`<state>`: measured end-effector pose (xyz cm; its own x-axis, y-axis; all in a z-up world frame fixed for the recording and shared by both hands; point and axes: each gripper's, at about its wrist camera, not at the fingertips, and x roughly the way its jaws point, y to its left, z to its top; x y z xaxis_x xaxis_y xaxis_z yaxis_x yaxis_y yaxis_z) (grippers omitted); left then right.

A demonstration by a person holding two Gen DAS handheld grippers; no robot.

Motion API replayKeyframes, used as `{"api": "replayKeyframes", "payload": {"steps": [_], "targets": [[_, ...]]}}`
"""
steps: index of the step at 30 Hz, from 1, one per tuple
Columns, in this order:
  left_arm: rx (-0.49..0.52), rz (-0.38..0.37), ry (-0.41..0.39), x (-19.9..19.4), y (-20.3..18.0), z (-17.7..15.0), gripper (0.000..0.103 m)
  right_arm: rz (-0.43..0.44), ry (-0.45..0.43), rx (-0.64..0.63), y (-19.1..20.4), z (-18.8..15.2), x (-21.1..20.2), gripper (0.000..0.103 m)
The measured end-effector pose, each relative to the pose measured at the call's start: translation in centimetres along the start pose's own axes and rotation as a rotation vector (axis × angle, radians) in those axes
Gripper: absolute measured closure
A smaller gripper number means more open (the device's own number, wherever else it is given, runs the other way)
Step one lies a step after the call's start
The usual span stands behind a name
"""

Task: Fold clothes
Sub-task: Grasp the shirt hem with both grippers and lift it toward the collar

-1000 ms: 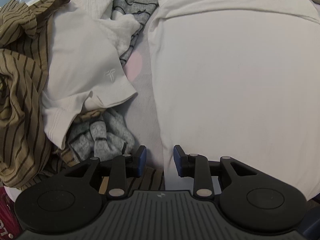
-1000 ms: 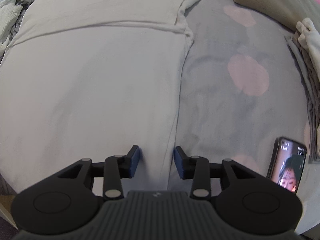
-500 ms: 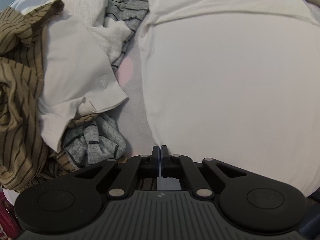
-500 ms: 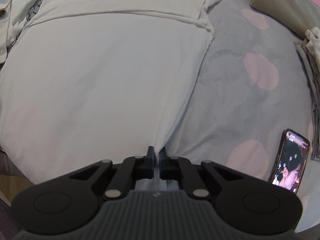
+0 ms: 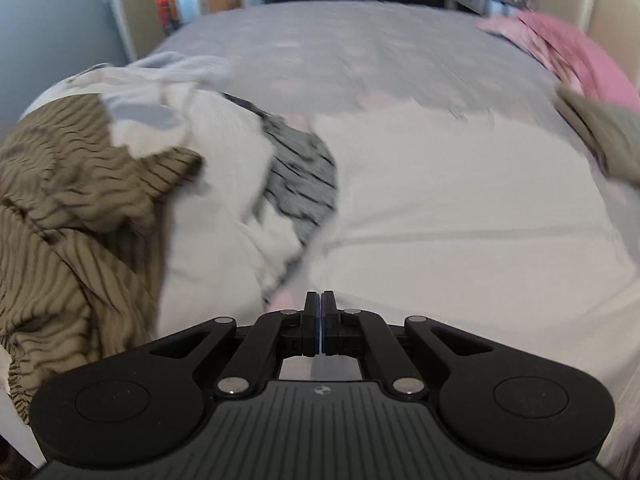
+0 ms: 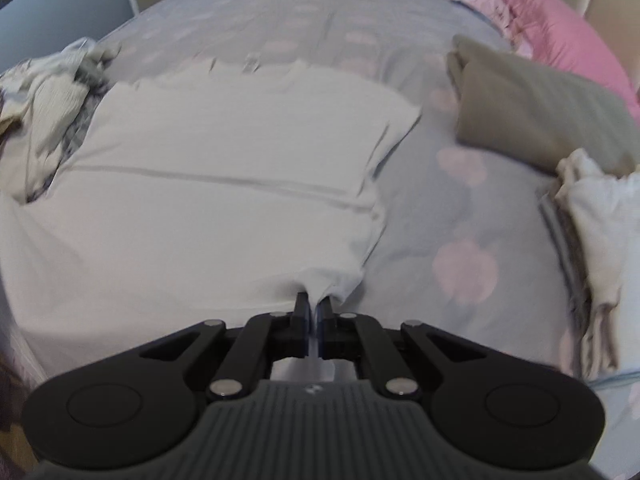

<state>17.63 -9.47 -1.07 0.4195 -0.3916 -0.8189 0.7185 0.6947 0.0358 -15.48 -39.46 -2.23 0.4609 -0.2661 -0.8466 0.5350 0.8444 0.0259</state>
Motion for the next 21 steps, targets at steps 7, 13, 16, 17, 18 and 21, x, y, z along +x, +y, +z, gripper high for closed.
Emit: {"api": "replayKeyframes", "payload": {"steps": [7,13,16,17,18,21], "targets": [[0.0,0.161,-0.014,3.3,-0.2,1.1,0.103,-0.029,-0.053,0.033,-2.1,2.5,2.4,0.099],[0.102,0.132,-0.007,3.4,-2.0,0.0,0.103,-0.089,-0.039,-0.016,-1.5,2.4,5.0,0.094],[0.191,0.114,-0.034,2.6,-3.7,-1.0,0.103,-0.138,-0.075,-0.049,-1.0,1.7,4.5,0.081],[0.225,0.105,-0.043,2.2,-4.4,-1.3,0.103,-0.16,-0.09,-0.066,-0.7,1.4,4.2,0.077],[0.269,0.101,-0.052,1.8,-5.2,-1.7,0.103,-0.176,-0.104,-0.095,-0.3,1.1,3.8,0.076],[0.404,0.079,-0.082,0.7,-7.6,-2.9,0.103,-0.259,-0.149,-0.204,1.4,-0.2,2.7,0.067]]}}
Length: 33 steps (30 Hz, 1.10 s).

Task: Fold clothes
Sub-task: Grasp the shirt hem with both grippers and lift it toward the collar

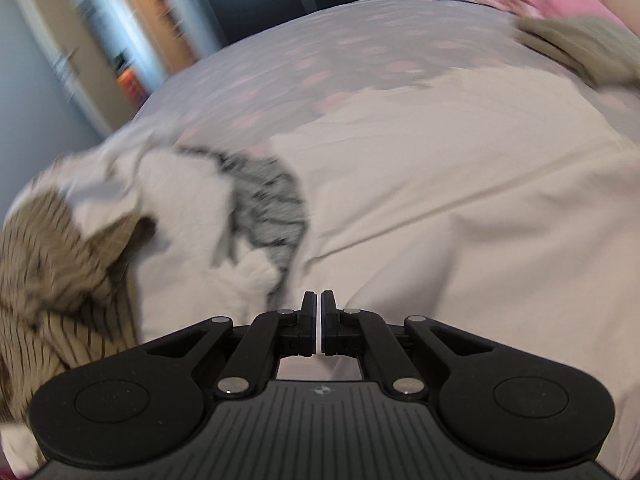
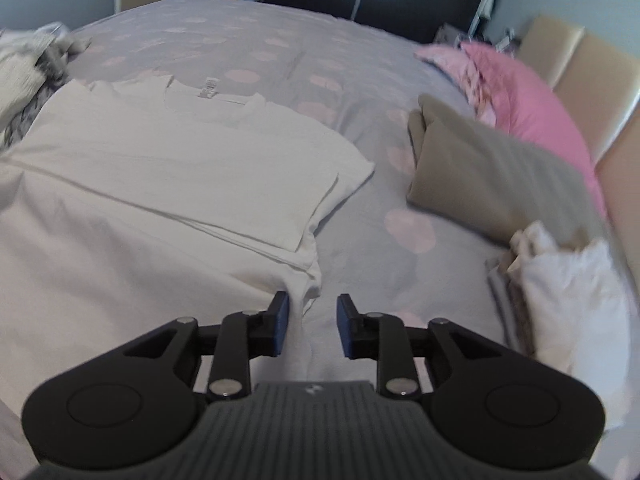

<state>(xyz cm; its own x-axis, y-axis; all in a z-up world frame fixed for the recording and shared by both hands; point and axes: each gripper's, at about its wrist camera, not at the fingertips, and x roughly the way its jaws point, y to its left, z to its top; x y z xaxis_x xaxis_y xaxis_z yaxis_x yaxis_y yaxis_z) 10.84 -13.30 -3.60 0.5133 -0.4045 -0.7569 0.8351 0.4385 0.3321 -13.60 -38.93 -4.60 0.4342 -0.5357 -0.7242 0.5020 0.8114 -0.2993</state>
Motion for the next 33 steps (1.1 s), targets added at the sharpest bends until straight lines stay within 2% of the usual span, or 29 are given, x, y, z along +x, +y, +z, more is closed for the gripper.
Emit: {"api": "replayKeyframes", "payload": {"steps": [2,4,7,12,16,19,22,24,25,26,30,33], "targets": [[0.078,-0.038,-0.014,-0.7,-1.6,-0.1,0.102,-0.089,-0.033,-0.098,1.5,-0.6,-0.9,0.058],[0.163,-0.066,-0.024,-1.5,-3.4,-0.5,0.098,-0.144,-0.043,-0.188,2.9,-1.3,-1.5,0.057],[0.305,-0.073,-0.033,-2.4,-6.2,-1.4,0.093,-0.103,-0.049,-0.281,4.6,-2.5,-2.5,0.057],[0.543,-0.094,-0.045,-3.3,-10.0,-3.8,0.088,0.03,-0.055,-0.406,7.2,-4.6,-4.2,0.057],[0.725,-0.139,-0.022,-3.4,-11.9,-6.4,0.079,0.144,-0.036,-0.575,9.5,-7.1,-5.1,0.057],[0.801,-0.127,0.002,-2.9,-12.3,-8.0,0.078,0.18,-0.025,-0.729,11.2,-9.4,-5.4,0.057],[0.863,-0.107,0.021,-2.3,-12.7,-9.4,0.075,0.179,-0.014,-0.86,12.2,-11.4,-5.5,0.057],[0.911,-0.08,0.021,-2.2,-13.0,-10.2,0.069,0.179,-0.002,-0.932,12.7,-12.6,-5.5,0.057],[0.947,-0.063,0.016,-2.1,-13.2,-10.8,0.06,0.173,0.005,-0.958,12.9,-13.1,-5.4,0.057],[0.983,-0.044,0.011,-1.9,-13.4,-11.3,0.058,0.165,0.005,-0.982,13.0,-13.5,-5.3,0.057],[1.103,0.007,0.034,-0.9,-13.7,-13.5,0.058,0.131,0.002,-1.053,13.2,-14.5,-5.0,0.056],[1.14,0.045,0.048,0.1,-13.4,-14.4,0.058,0.097,0.001,-1.092,13.1,-15.0,-4.8,0.056]]}}
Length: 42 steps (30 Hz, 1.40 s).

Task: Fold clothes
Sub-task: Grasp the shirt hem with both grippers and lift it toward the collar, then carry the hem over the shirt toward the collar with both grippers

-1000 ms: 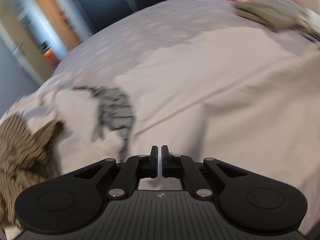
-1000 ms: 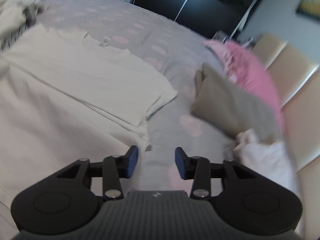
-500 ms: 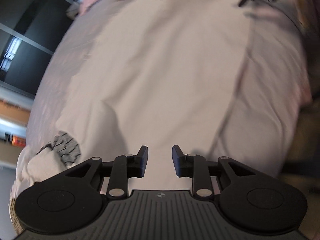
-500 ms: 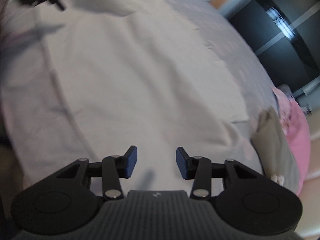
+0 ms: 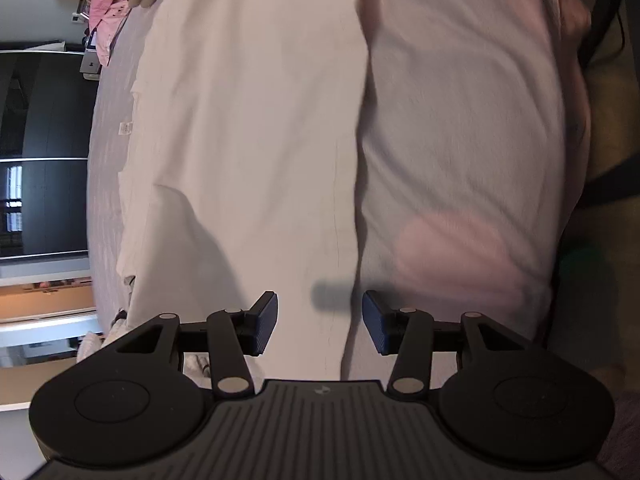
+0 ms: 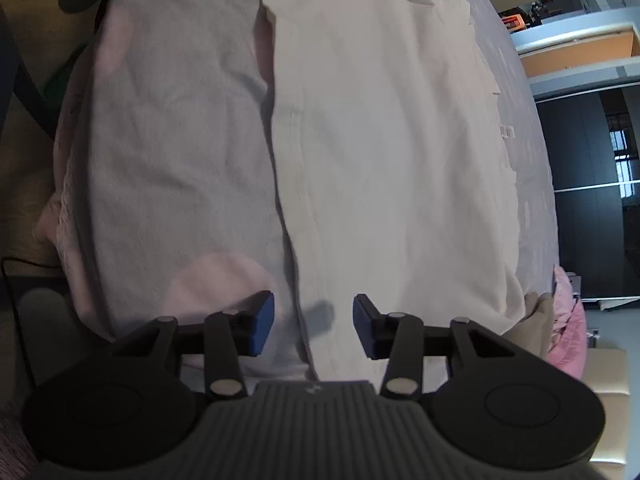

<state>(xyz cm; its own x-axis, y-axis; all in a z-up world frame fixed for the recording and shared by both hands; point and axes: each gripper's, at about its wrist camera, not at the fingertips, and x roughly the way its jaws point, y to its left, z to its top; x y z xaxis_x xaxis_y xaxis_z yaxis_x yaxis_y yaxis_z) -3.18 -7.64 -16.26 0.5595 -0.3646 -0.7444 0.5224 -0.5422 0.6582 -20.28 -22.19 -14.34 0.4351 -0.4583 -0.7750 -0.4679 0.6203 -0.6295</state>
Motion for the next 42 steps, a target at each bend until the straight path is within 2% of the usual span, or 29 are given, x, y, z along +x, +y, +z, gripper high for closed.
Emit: {"api": "replayKeyframes", "payload": {"steps": [4,8,15,16,17,19,23,26,32,37,42], "targets": [[0.0,0.036,0.021,1.0,0.1,-0.5,0.058,-0.068,0.055,-0.079,0.7,-0.7,1.1,0.056],[0.016,0.069,0.042,1.5,0.0,-0.7,0.057,-0.087,0.122,-0.115,0.6,-1.9,2.3,0.056],[0.024,0.106,0.052,2.7,0.0,-0.3,0.058,-0.13,0.106,-0.143,1.1,-1.9,2.8,0.058],[0.009,0.105,0.052,2.7,0.2,-0.2,0.064,-0.138,0.103,-0.143,1.1,-1.9,2.9,0.058],[-0.006,0.102,0.052,2.8,0.5,-0.1,0.076,-0.145,0.1,-0.144,1.1,-1.8,3.0,0.06],[-0.052,0.093,0.054,2.8,1.2,0.0,0.088,-0.141,0.102,-0.142,1.3,-1.8,2.8,0.08],[-0.132,0.131,0.048,1.9,2.7,0.1,0.095,-0.16,0.102,-0.122,0.8,-1.8,2.3,0.093],[-0.254,0.115,0.029,0.2,5.1,0.0,0.097,-0.184,0.093,-0.063,-0.6,-1.4,1.5,0.095],[-0.505,0.201,-0.035,-4.0,10.1,-1.0,0.098,-0.319,0.071,0.078,-4.7,-1.0,-1.5,0.095],[-0.604,0.283,-0.11,-8.8,12.5,-1.9,0.099,-0.435,0.029,0.163,-6.3,-0.9,-6.0,0.096],[-0.656,0.316,-0.132,-12.6,13.0,-3.2,0.099,-0.435,-0.008,0.23,-6.1,-1.8,-11.4,0.096]]}}
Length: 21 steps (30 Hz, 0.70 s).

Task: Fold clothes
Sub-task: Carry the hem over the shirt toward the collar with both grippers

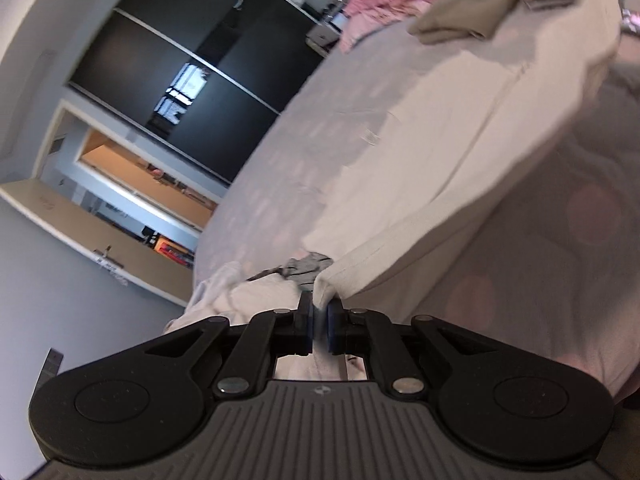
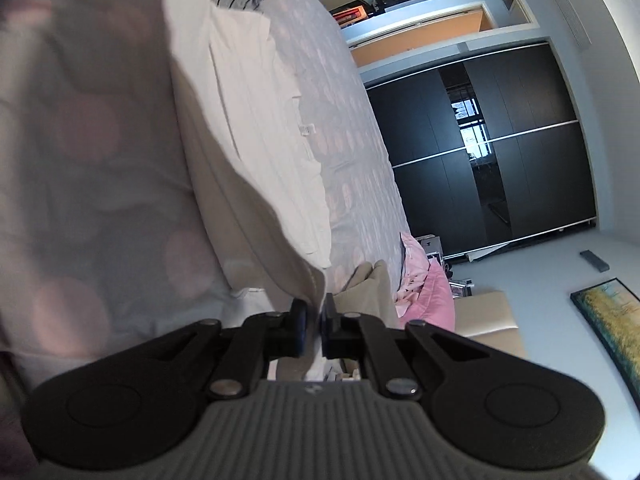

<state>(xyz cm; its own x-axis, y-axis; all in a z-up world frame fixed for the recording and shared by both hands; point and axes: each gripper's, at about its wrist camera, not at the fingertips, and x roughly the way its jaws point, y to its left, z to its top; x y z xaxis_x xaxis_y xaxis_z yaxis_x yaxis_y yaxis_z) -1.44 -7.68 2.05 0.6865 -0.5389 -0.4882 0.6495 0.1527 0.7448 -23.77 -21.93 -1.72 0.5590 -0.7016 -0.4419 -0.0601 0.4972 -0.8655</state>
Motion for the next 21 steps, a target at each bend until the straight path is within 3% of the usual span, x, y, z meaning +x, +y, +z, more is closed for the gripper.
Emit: {"api": "replayKeyframes", "payload": {"steps": [4,12,21], "targets": [[0.012,-0.013,0.01,-2.1,0.3,-0.1,0.099,0.005,0.013,-0.01,-0.7,-0.5,-2.8,0.096],[0.064,-0.061,0.051,-1.2,-0.3,-0.9,0.099,0.083,0.009,-0.011,-1.3,-0.6,-5.5,0.096],[0.066,-0.051,-0.001,1.6,1.6,1.6,0.099,0.06,0.0,-0.022,-3.5,0.1,-1.1,0.096]]}}
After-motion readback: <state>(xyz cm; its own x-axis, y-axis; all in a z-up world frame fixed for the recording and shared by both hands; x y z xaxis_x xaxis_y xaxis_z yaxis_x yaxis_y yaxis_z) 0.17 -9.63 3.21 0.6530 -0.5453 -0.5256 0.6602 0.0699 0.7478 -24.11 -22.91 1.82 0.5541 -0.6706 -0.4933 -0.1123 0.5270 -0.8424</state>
